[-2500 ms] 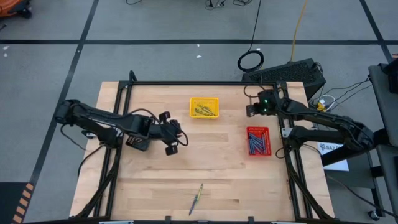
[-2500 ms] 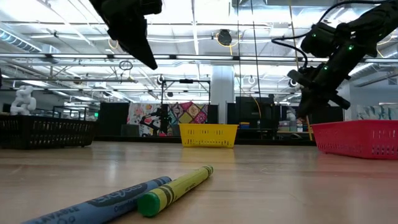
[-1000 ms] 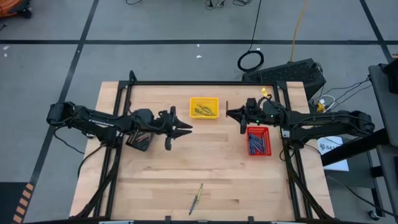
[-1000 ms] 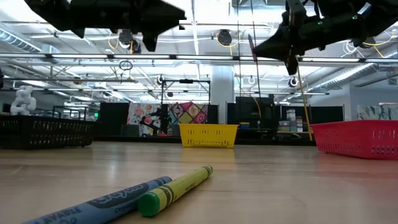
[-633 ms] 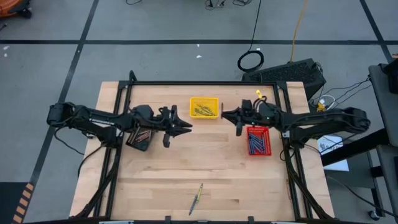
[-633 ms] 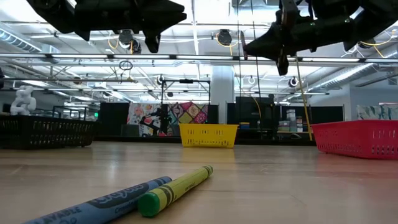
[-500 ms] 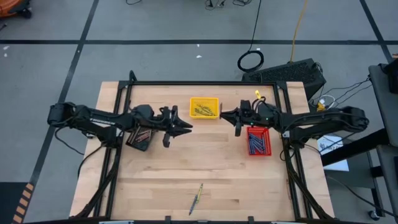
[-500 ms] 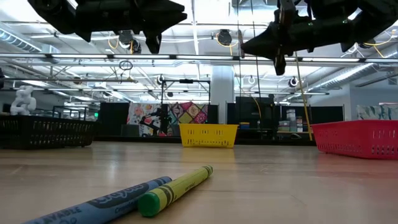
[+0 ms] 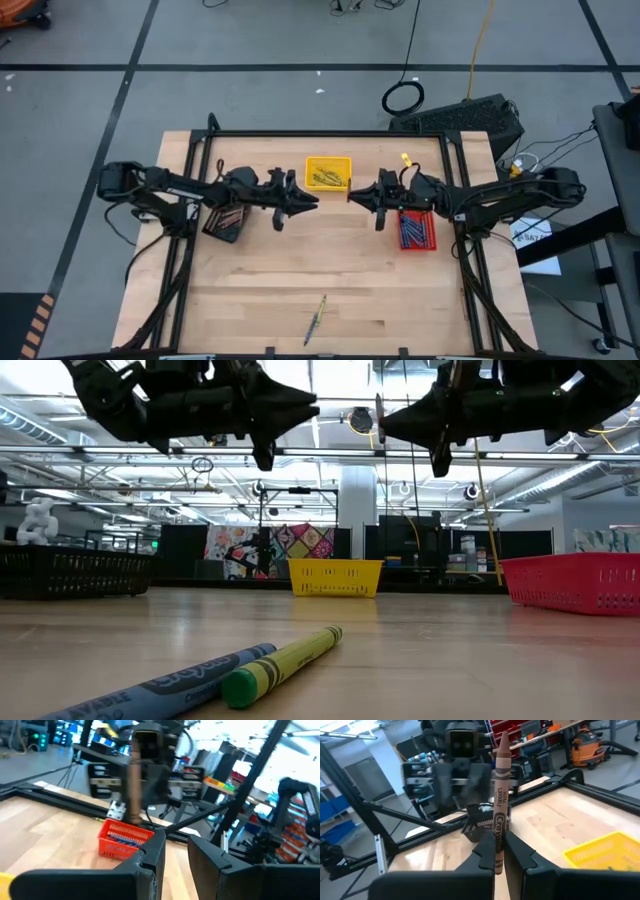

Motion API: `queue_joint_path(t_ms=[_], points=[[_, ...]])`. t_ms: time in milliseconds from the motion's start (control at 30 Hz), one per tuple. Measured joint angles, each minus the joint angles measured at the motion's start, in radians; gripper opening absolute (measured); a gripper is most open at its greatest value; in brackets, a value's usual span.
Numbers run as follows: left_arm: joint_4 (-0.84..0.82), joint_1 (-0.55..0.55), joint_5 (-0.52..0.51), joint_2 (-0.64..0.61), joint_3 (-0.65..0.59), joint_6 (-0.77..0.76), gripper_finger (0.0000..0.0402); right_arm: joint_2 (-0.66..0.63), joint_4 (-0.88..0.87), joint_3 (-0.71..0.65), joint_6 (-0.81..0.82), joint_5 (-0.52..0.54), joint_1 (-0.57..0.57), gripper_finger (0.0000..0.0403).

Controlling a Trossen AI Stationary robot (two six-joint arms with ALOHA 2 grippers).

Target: Sort crayons

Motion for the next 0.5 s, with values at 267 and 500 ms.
queue_joint_path(t_ms=[267,500], points=[[0.092,0.053,0.036,0.04,0.0,-0.067,0.0086,0.061,0.086,0.0,0.002,0.001,0.034,0.0],[0.077,0.055,0.078,0.04,0.0,-0.067,0.0086,0.169,0.079,0.096,-0.024,-0.016,0.039,0.0]])
